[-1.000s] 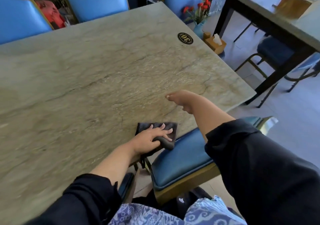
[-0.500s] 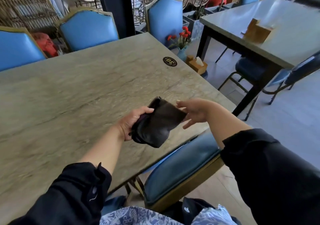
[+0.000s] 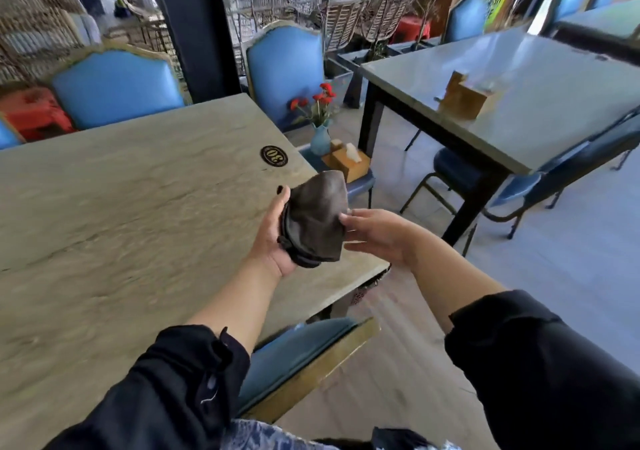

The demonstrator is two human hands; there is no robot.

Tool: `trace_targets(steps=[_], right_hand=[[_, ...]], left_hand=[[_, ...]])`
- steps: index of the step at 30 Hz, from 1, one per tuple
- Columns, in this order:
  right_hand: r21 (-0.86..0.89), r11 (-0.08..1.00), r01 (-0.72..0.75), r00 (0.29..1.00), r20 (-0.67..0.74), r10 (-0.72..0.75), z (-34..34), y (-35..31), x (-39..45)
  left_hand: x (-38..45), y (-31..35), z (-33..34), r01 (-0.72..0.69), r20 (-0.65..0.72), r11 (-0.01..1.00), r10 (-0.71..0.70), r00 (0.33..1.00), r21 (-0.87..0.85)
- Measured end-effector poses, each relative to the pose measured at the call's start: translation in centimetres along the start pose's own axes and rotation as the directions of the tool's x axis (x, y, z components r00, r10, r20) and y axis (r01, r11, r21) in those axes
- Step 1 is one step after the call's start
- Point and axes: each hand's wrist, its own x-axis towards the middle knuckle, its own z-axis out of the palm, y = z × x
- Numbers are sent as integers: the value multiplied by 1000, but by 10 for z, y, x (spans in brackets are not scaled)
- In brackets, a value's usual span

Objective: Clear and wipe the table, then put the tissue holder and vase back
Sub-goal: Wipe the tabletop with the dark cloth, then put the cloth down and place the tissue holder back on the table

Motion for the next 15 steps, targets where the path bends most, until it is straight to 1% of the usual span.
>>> trace_targets(steps=[2, 4, 7, 9, 10, 13, 15], right_hand=[[30, 999, 41, 998, -40, -40, -27, 1, 0], [67, 996, 58, 997, -50, -55, -54, 0, 2], [86, 994, 60, 994, -100, -52, -92, 1, 8], [67, 996, 56, 988, -149, -45, -115, 3, 16], [37, 998, 47, 984, -174, -40, -127, 2, 20], [-88, 995, 45, 971, -231, -64, -158, -2, 40], [-158, 985, 70, 959, -260, -110, -177, -7, 60]], left_hand=[[13, -11, 23, 27, -6, 997, -27, 1000, 67], [31, -23, 40, 77, -61, 983, -67, 996, 165], [62, -37, 58, 133, -218, 931, -59, 974, 340], [83, -47, 66, 170, -336, 868, -3, 942, 467], [94, -52, 70, 183, -366, 825, 31, 930, 535], [133, -62, 72, 208, -422, 665, 178, 889, 717], [159, -66, 71, 203, -436, 564, 315, 843, 801]])
